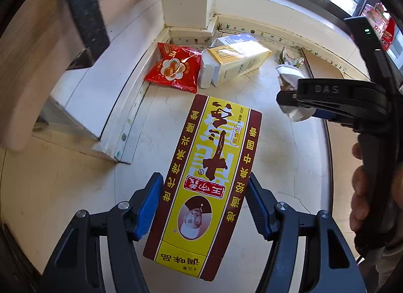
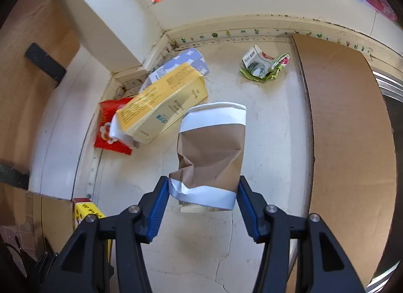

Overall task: Collect trash
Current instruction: 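Grasp the yellow-red seasoning box with the left tool while the right tool grasps the brown paper cup, then carry the seasoning box and paper cup down over the floor bin with both tools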

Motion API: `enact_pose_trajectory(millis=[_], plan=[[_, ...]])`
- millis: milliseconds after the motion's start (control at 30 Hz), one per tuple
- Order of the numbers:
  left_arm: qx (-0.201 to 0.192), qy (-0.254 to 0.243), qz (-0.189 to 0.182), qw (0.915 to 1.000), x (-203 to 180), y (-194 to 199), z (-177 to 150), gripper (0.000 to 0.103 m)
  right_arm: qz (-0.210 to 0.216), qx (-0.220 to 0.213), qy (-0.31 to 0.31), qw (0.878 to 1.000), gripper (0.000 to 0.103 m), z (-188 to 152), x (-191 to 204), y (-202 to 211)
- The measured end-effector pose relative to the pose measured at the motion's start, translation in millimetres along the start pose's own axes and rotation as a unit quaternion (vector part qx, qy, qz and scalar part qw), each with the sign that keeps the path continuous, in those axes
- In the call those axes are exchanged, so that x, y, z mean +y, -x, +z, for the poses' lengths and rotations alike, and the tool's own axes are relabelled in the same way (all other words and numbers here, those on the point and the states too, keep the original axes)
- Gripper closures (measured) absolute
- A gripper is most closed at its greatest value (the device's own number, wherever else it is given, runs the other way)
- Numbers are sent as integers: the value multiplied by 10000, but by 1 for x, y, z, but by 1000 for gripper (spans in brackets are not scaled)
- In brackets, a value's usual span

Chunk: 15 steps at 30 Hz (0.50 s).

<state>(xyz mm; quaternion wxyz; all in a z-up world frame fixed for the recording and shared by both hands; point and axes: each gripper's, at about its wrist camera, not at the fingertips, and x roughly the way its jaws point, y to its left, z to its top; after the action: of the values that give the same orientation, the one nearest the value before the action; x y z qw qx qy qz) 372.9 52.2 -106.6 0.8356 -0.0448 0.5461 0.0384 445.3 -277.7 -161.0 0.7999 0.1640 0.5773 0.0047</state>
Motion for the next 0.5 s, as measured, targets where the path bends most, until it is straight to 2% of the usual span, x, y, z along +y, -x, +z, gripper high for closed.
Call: enact_pose_trajectory(millis=[233, 500], plan=[[-140, -25, -180, 9997, 0, 37, -35, 40, 412, -300, 277, 9983, 50, -49, 23, 62], [-517, -116, -397, 9978, 2, 106, -92, 40, 790, -471, 158, 9956, 50, -140, 33, 132]])
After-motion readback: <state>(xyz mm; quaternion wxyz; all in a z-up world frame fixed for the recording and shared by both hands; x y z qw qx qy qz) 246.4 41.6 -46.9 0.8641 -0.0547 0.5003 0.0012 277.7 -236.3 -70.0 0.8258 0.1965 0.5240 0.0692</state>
